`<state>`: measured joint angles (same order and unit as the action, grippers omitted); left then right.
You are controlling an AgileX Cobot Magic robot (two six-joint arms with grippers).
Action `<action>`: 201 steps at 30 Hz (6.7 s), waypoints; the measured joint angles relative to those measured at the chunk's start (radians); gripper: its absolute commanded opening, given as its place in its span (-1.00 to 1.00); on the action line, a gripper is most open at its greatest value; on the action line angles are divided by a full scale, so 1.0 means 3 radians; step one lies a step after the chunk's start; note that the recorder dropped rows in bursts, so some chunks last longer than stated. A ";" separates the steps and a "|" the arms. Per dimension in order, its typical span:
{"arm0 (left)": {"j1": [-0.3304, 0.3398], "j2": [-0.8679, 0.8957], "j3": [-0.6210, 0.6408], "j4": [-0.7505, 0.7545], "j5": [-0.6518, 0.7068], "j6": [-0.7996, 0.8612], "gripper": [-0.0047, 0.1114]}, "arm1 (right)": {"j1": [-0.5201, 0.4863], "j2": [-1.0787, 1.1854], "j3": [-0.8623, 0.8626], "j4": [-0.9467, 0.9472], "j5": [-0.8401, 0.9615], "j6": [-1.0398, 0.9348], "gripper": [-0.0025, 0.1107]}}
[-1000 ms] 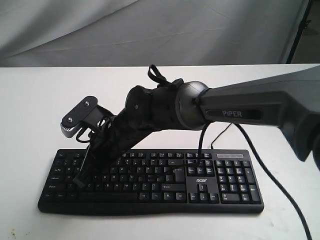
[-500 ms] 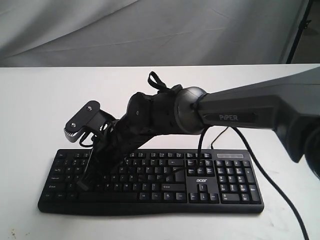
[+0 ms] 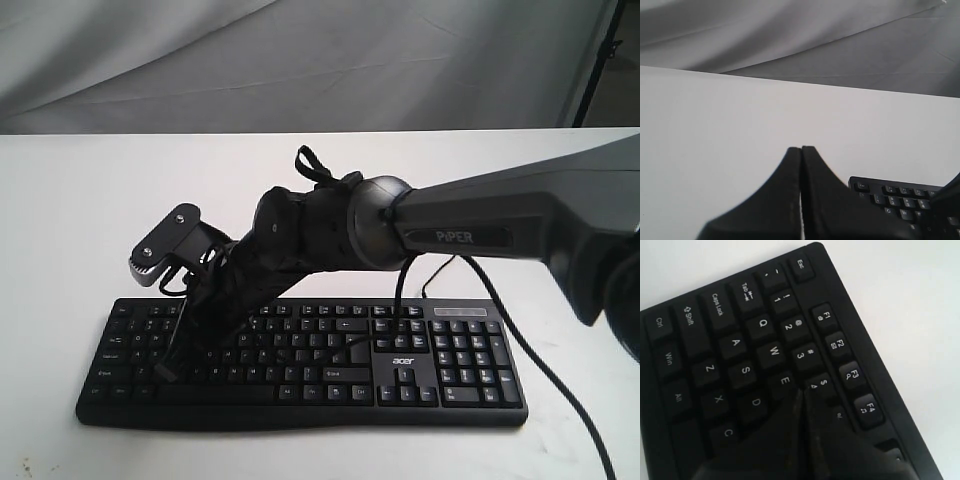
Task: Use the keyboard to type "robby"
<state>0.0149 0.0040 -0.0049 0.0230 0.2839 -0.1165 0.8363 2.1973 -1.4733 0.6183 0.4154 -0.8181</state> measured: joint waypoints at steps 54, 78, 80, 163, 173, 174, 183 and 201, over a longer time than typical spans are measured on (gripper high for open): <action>0.0000 0.0000 0.0000 0.0000 0.0000 0.0000 -0.92 | -0.0263 -0.0896 0.1180 -0.0240 -0.0269 0.0118 -0.96; 0.0000 0.0000 0.0000 0.0000 0.0000 0.0000 -0.92 | -0.0263 -0.0696 0.1180 -0.0206 -0.0439 0.0118 -0.96; 0.0000 0.0000 0.0000 0.0000 0.0000 0.0000 -0.92 | -0.0263 -0.0665 0.1180 -0.0206 -0.0442 0.0118 -0.96; 0.0000 0.0000 0.0000 0.0000 0.0000 0.0000 -0.92 | 0.0238 -0.0503 0.0924 0.0015 -0.0567 0.0127 -0.96; 0.0000 0.0000 0.0000 0.0000 0.0000 0.0000 -0.92 | 0.0238 -0.0569 0.0924 -0.0045 -0.0581 0.0127 -0.96; 0.0000 0.0000 0.0000 0.0000 0.0000 0.0000 -0.92 | 0.0238 -0.0538 0.0924 -0.0045 -0.0581 0.0127 -0.96; 0.0000 0.0000 0.0000 0.0000 0.0000 0.0000 -0.92 | 0.0238 -0.0458 0.0924 -0.0045 -0.0581 0.0127 -0.96; 0.0000 0.0000 0.0000 0.0000 0.0000 0.0000 -0.92 | 0.0138 -0.0706 0.0900 0.0098 -0.1062 0.0345 -0.96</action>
<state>0.0149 0.0040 -0.0049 0.0230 0.2839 -0.1165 0.8776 1.9855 -1.2034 0.6476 0.0968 -0.7146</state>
